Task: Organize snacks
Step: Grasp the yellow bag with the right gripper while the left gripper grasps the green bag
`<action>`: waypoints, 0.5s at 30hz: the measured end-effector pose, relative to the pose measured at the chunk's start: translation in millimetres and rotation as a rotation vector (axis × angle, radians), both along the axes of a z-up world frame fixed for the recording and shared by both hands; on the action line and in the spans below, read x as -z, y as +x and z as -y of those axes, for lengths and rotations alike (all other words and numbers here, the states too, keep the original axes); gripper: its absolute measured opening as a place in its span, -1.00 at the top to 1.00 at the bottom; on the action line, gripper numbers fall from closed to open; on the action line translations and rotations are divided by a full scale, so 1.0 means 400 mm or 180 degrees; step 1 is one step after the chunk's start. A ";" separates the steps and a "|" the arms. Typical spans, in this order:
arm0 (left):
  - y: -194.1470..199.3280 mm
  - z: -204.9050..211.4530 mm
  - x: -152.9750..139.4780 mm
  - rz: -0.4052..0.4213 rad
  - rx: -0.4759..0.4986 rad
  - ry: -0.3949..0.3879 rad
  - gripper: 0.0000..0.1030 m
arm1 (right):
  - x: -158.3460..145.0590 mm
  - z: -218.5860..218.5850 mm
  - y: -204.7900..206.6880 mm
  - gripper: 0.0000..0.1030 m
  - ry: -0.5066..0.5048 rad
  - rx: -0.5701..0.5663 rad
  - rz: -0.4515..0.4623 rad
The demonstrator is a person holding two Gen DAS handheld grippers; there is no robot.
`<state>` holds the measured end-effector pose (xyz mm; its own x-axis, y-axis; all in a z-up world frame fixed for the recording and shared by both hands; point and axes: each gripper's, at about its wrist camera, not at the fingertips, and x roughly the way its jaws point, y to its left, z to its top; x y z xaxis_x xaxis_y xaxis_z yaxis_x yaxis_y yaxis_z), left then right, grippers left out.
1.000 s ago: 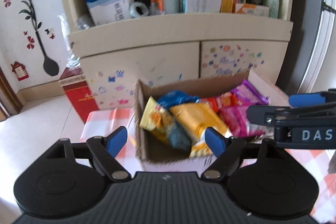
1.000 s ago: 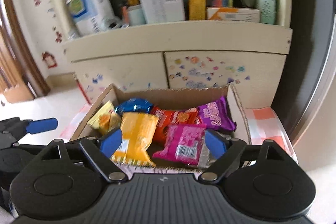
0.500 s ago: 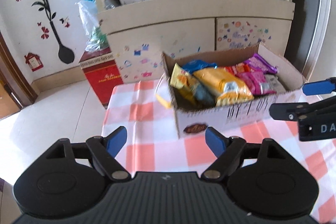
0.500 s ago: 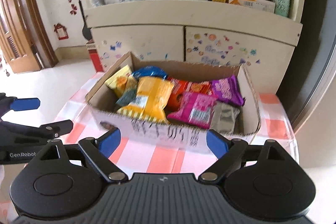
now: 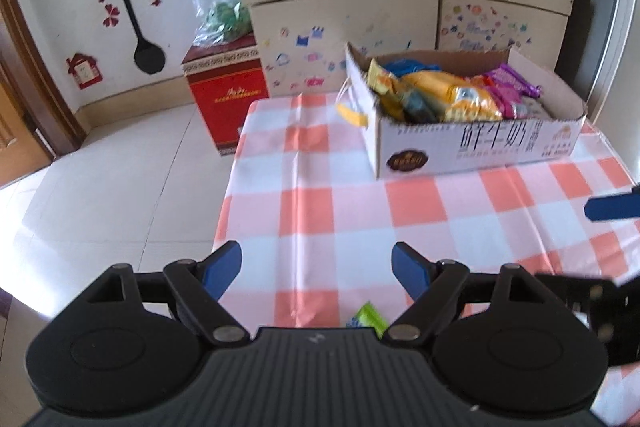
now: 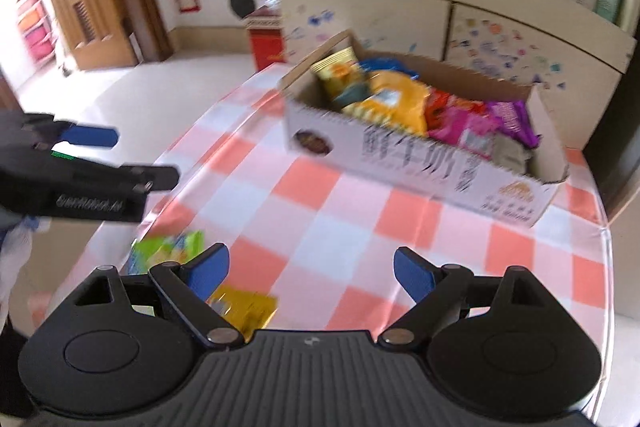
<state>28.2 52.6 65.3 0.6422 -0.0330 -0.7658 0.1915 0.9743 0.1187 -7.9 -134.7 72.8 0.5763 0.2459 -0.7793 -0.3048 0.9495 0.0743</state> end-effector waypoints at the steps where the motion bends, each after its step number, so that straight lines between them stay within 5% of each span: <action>1: -0.006 -0.005 0.003 -0.0017 -0.0012 -0.0019 -0.60 | 0.006 -0.009 -0.009 -0.81 -0.0005 -0.0039 -0.0025; 15: -0.076 -0.055 0.080 -0.0119 0.0731 0.0185 -0.62 | 0.104 -0.116 -0.101 -0.81 -0.0322 -0.0548 -0.0343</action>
